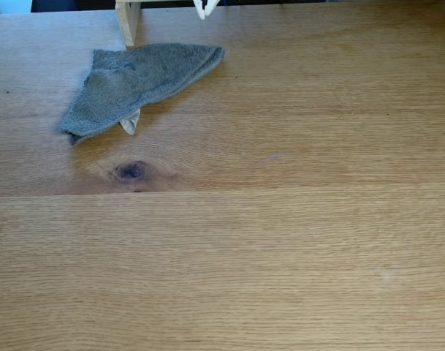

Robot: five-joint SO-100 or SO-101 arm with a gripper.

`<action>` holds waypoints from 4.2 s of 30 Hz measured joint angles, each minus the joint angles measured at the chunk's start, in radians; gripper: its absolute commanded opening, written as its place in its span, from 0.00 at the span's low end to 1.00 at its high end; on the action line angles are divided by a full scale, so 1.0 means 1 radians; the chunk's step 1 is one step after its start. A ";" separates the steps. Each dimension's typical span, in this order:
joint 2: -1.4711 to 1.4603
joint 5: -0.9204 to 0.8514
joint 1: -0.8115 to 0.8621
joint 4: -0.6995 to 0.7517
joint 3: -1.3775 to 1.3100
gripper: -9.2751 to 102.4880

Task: Clean the area in front of the robot

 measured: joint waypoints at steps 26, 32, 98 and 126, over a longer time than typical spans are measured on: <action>-0.058 -0.087 -0.084 -0.110 0.000 0.08; -0.339 -0.196 -0.103 -0.436 -0.017 0.19; -2.160 -0.371 0.647 -0.841 -0.925 0.09; -1.140 0.038 -0.018 -0.295 -0.923 0.08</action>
